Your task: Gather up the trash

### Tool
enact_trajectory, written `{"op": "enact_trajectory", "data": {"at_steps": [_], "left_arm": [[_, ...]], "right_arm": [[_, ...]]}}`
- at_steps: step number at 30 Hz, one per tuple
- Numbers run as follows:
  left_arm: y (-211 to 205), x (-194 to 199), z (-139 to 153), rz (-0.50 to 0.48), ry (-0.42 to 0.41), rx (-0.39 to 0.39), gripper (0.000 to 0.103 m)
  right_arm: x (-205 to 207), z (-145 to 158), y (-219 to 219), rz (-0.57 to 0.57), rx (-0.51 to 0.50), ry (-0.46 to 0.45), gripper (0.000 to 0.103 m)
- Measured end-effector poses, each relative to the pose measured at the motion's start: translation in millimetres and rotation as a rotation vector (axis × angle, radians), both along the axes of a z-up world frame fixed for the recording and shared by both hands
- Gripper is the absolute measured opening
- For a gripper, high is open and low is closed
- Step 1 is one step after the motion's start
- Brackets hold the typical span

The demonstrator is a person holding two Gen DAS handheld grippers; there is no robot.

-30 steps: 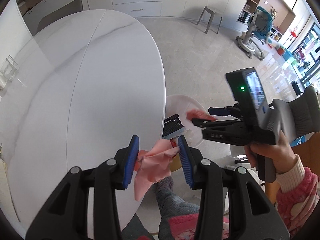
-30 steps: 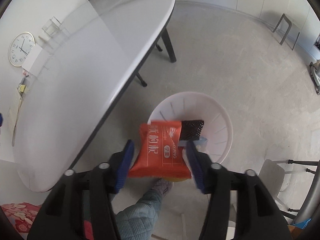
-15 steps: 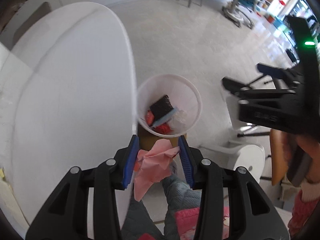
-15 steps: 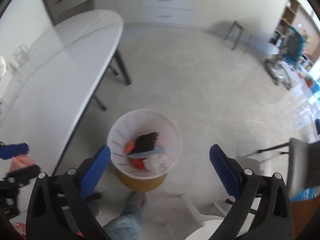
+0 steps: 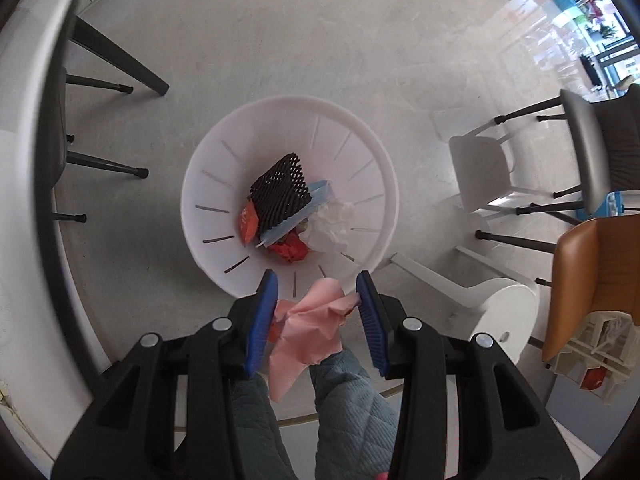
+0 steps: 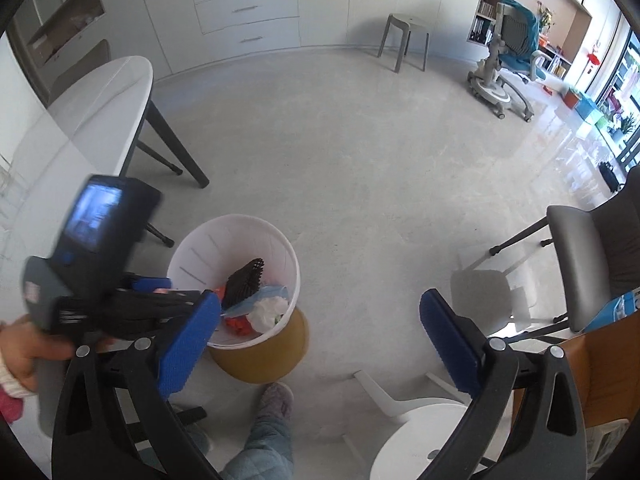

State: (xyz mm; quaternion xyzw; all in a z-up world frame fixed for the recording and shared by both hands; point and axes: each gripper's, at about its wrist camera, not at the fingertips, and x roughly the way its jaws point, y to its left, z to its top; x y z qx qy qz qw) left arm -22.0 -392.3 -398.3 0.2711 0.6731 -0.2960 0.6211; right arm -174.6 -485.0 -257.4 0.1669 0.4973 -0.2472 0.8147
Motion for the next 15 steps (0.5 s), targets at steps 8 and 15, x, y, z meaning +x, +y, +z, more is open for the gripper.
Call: {"op": "enact_trajectory", "data": {"at_steps": [8,15], "left_arm": [[-3.6,-5.9,-1.9,-0.01,-0.027,-0.033,0.075],[-13.1,-0.5,16.6,-0.034,-0.046,-0.07,0.08]], "right_arm": [[9.3,-0.7,-4.3,-0.018,0.005,-0.022,0.099],[9.2,1.3,-24.7,-0.081,0.028,-0.045,0.099]]}}
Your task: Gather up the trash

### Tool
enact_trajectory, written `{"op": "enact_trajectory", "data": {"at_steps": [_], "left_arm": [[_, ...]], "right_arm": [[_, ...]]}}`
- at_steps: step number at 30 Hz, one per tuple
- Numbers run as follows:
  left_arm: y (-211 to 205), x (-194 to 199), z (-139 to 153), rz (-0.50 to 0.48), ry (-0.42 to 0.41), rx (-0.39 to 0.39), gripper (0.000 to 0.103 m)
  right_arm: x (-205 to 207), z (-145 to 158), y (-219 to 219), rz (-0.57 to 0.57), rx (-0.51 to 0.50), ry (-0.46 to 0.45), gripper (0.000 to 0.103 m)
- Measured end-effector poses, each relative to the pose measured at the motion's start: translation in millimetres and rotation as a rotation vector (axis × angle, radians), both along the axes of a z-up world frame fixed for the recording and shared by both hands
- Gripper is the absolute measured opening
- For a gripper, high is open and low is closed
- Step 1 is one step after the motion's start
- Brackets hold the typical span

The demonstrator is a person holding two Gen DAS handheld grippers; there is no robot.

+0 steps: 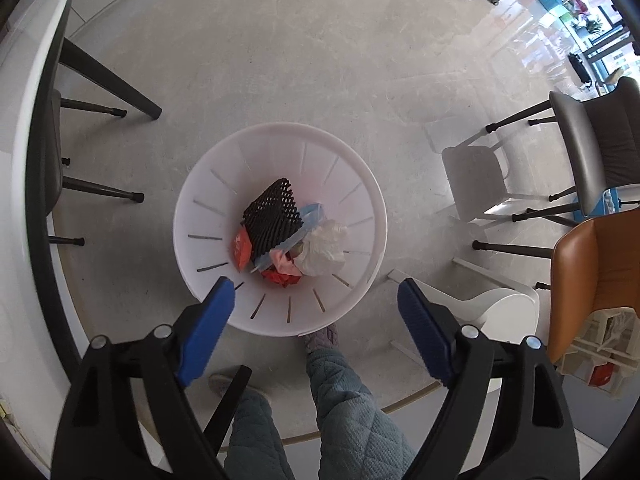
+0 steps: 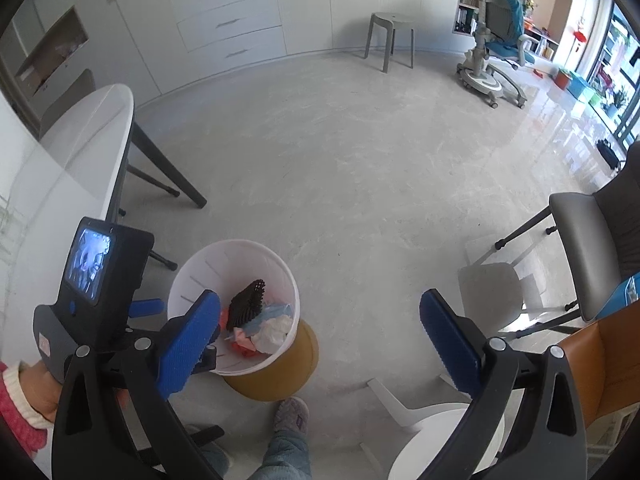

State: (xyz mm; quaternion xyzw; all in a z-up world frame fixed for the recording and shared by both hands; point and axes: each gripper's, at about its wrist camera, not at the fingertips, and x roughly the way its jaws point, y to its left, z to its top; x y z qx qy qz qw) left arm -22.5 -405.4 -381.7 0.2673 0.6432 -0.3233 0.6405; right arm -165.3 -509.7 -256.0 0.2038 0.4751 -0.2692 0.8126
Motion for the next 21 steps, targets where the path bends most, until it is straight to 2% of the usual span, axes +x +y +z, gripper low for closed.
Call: {"op": "enact_trajectory", "data": {"at_steps": [7,10,12,17,19,21], "left_arm": [[1.0,7.1,-2.4,0.017,0.009,0.008,0.08],[3.2,4.1,6.3,0.012,-0.008,0.002,0.08],[6.2,0.7,22.3,0.012,-0.028,-0.022,0.08],[24.3,-8.8,84.2,0.022,-0.107,-0.111,0.083],[40.1,-10.0,111.9,0.043,-0.159,-0.135,0.093],[63.5,-8.0,138.7,0.09,-0.209,-0.161,0.094]], "right_arm": [[2.9,-3.9,2.0,0.001,-0.008,0.013,0.099],[2.3,-1.6,1.3,-0.002,-0.018,0.005,0.099],[0.2,4.4,-0.8,-0.008,-0.041,-0.002,0.099],[-1.3,15.5,-5.1,-0.024,-0.064,-0.015,0.099],[-1.4,22.2,-2.6,-0.026,-0.071,-0.027,0.099],[0.5,28.4,2.0,-0.02,-0.074,-0.037,0.099]]}}
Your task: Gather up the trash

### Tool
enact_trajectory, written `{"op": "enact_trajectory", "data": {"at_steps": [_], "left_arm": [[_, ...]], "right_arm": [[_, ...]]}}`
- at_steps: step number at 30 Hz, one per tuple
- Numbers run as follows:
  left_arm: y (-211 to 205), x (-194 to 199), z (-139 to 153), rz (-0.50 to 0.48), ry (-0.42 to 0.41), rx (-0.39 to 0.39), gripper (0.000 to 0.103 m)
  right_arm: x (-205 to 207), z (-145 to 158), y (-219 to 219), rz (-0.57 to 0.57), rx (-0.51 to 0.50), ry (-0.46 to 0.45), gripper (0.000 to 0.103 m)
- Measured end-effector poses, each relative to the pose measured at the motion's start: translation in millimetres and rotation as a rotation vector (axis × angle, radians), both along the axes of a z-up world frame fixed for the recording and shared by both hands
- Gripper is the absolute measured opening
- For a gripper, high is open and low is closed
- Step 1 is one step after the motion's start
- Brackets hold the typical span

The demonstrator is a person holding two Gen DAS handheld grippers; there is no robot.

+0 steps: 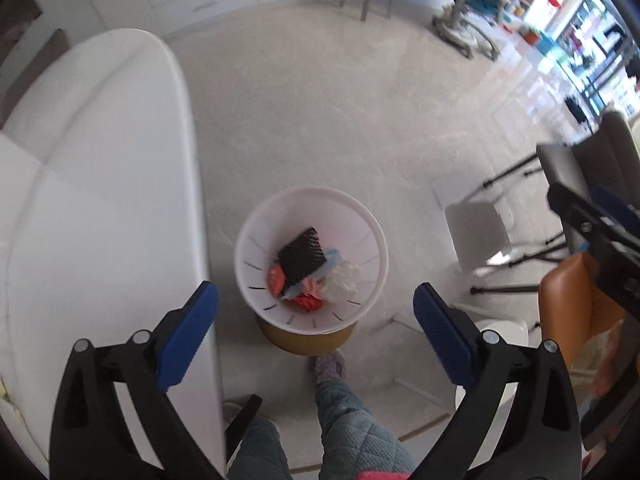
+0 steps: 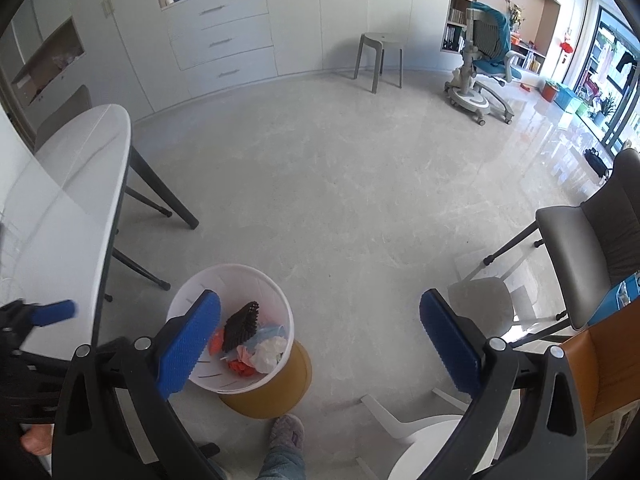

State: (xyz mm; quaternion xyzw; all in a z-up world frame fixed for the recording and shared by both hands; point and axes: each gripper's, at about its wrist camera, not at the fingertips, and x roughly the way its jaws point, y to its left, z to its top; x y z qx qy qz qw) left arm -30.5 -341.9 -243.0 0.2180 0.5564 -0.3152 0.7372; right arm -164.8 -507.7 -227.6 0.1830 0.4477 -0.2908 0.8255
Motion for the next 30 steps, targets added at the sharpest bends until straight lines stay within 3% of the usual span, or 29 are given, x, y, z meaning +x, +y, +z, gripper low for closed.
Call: {"op": "enact_trajectory", "data": {"at_steps": [5,8,14,20,23,30], "left_arm": [[70.5,11.9,46.8,0.138,-0.072,-0.035,0.094],[120.6,16.2,67.8,0.232,-0.138,-0.014,0.095],[201.9,20.9,82.9,0.339,-0.152,-0.013,0.095],[261.9,27.8,94.3,0.423,-0.158,-0.042,0.095],[287.1,29.1,112.3,0.435,-0.196,-0.068,0.095],[337.8,33.7,180.1,0.504,-0.345,-0.153,0.095]], "right_arm": [[21.1,12.2,37.1,0.09,0.016,-0.024,0.099],[39.5,15.6,74.3,0.179,0.043,-0.035,0.099],[76.4,23.6,157.7,0.347,0.079,-0.037,0.099],[100.6,35.2,222.0,0.423,0.06,-0.023,0.099],[109.9,52.8,246.0,0.438,0.051,-0.041,0.099],[133.2,128.0,297.1,0.517,-0.016,-0.145,0.1]]}}
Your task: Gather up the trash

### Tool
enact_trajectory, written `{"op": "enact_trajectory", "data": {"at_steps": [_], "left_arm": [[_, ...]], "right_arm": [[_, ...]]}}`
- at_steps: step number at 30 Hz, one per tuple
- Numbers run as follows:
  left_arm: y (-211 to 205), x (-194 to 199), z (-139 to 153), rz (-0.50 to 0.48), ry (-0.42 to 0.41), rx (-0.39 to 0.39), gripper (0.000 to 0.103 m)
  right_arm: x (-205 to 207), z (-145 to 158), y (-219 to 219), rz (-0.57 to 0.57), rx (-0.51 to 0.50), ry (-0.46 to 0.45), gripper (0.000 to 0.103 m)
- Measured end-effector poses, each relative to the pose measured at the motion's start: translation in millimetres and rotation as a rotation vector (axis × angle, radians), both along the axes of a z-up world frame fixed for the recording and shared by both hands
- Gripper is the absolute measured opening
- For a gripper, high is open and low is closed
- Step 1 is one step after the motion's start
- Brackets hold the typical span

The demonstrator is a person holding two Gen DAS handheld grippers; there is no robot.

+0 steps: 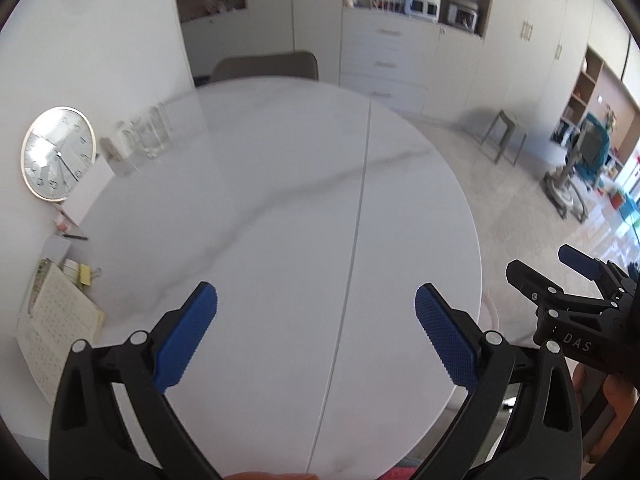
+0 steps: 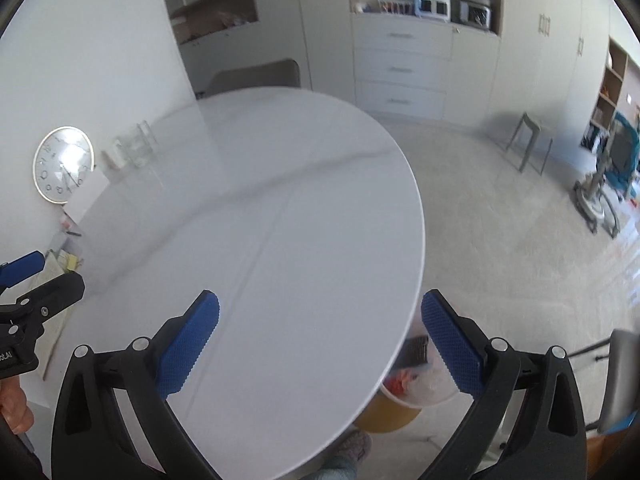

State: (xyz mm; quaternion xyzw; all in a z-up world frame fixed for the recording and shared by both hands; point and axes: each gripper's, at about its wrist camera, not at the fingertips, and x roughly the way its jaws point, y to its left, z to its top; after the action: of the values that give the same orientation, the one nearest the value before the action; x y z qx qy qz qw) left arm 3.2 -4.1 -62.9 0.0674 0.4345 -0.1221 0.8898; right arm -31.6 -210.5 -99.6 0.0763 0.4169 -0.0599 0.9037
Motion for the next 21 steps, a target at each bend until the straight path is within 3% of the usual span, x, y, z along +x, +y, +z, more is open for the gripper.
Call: {"op": "enact_trajectory", "data": {"at_steps": [6,11,14,21], "left_arm": [[39.7,1.1,47.8,0.096,-0.109,-0.025,0.095],[74.1,3.7,67.0,0.178,-0.162,-0.042,0.095],[84.7,0.0,70.0,0.201,-0.171,-0.049,0.095],[89.3,-1.4,63.0,0.216,-0.158,-0.068,0.095]], "right_arm": [[13.5,64.6,36.1,0.072,0.009,-0.099,0.101],[21.0,102.6,52.1,0.123,-0.035,-0.175,0.101],[26.4,112.0,60.2,0.149,-0.046,-0.196,0.101],[30.5,103.0,71.9,0.176,-0.058,-0.18,0.101]]}}
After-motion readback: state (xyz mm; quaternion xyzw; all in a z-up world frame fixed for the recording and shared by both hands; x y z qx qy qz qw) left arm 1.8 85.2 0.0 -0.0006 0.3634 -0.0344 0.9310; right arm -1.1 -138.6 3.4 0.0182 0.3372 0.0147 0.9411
